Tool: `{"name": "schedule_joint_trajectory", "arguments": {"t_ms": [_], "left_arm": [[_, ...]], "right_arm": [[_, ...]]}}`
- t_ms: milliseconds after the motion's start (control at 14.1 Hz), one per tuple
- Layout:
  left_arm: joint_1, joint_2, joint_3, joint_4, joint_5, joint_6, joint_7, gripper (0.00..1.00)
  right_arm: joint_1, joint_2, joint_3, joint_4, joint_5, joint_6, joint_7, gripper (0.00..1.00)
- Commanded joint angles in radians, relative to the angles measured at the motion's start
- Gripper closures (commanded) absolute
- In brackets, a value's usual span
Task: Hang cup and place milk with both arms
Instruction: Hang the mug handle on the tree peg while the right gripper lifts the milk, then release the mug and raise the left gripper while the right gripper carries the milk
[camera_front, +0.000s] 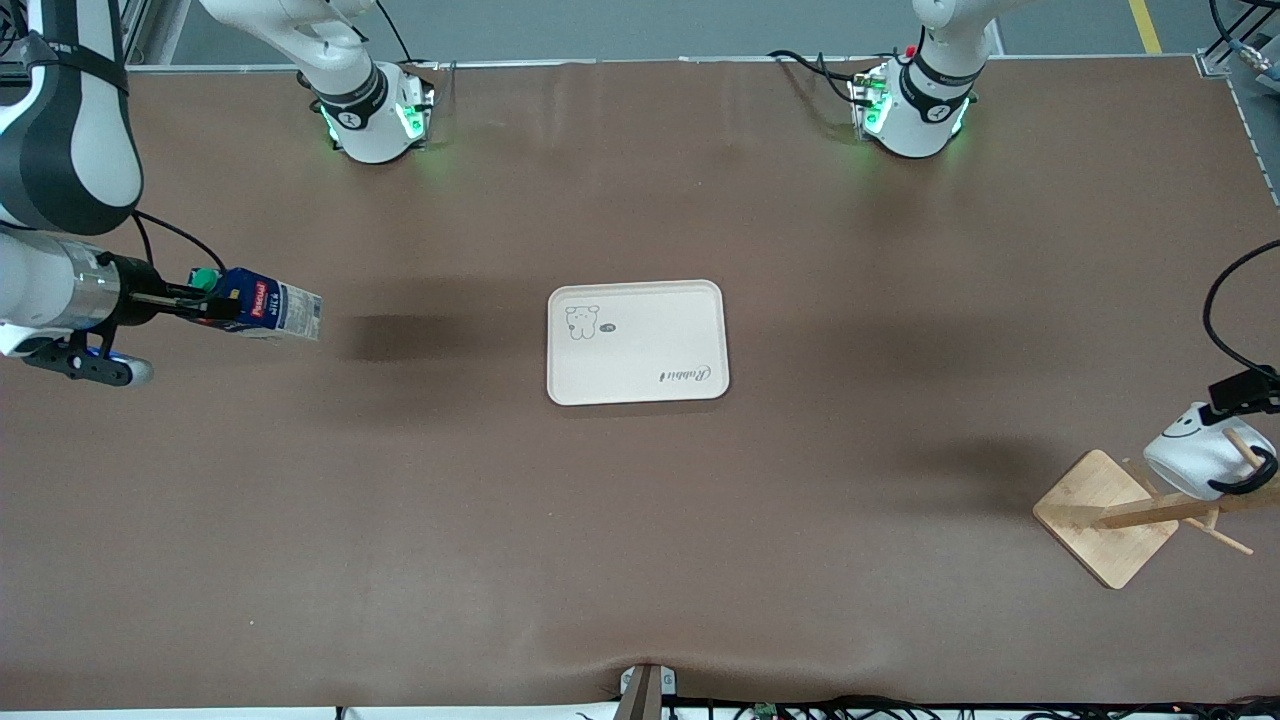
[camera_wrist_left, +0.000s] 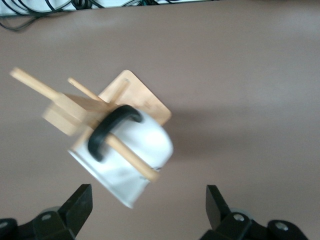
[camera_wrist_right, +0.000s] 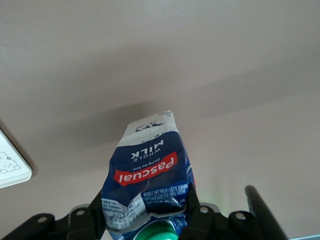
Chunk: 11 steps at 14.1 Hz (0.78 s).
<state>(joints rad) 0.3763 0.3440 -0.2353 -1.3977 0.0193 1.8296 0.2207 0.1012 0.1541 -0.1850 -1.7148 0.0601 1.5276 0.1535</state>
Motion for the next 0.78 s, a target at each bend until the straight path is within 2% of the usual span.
{"name": "schedule_joint_trajectory", "arguments": {"t_ms": [0,142,283,708], "left_arm": [[-0.052,-0.092,-0.001,-0.009,-0.013,-0.116,-0.168,0.0],[-0.074,-0.128,-0.054,-0.011,-0.015,-0.173,-0.396,0.0],[-0.074,-0.144,-0.116,-0.011,-0.005,-0.194,-0.492,0.0],[-0.065,-0.146,-0.13,-0.007,0.001,-0.197,-0.433,0.0]], "right_arm": [[-0.032,-0.034,0.019,-0.052,-0.025,0.043,-0.014,1.0],[-0.041,-0.039,0.019,-0.08,-0.037,0.069,-0.015,1.0],[-0.064,-0.038,0.019,-0.088,-0.039,0.08,-0.055,1.0],[-0.121,-0.031,0.019,-0.21,-0.039,0.255,-0.129,1.0]]}}
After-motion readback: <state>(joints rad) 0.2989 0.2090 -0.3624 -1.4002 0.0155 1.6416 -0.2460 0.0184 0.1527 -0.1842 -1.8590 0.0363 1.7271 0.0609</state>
